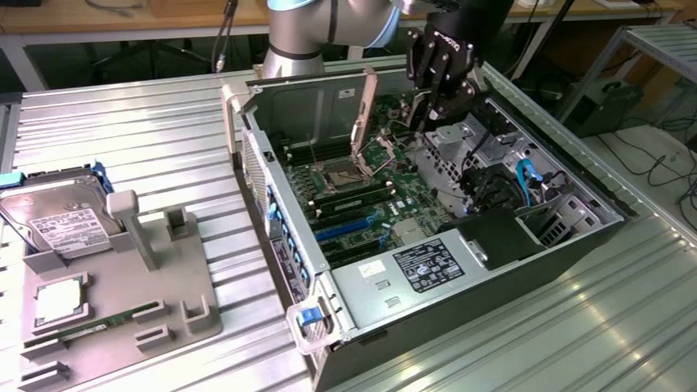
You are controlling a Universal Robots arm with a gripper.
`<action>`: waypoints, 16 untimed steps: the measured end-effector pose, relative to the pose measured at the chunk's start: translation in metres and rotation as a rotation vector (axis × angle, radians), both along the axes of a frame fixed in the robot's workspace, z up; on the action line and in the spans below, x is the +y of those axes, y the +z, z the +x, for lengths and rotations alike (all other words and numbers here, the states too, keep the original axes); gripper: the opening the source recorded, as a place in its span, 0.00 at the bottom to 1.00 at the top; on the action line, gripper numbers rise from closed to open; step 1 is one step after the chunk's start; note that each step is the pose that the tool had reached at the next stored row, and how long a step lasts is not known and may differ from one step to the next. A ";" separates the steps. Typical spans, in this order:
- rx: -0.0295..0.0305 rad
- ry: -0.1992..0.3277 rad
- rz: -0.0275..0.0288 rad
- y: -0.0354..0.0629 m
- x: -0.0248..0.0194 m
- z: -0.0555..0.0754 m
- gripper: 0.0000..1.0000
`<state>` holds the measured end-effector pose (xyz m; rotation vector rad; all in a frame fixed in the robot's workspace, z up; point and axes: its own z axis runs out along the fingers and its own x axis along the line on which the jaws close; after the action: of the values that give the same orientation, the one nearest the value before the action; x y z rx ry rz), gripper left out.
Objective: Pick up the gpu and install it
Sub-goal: 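Insert the gpu into the slot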
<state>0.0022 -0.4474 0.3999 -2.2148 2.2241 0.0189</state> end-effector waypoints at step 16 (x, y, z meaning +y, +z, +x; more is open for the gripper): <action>0.0009 -0.005 0.0007 -0.0077 0.0004 -0.001 0.28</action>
<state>0.0013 -0.4471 0.3923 -2.2098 2.2292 0.0207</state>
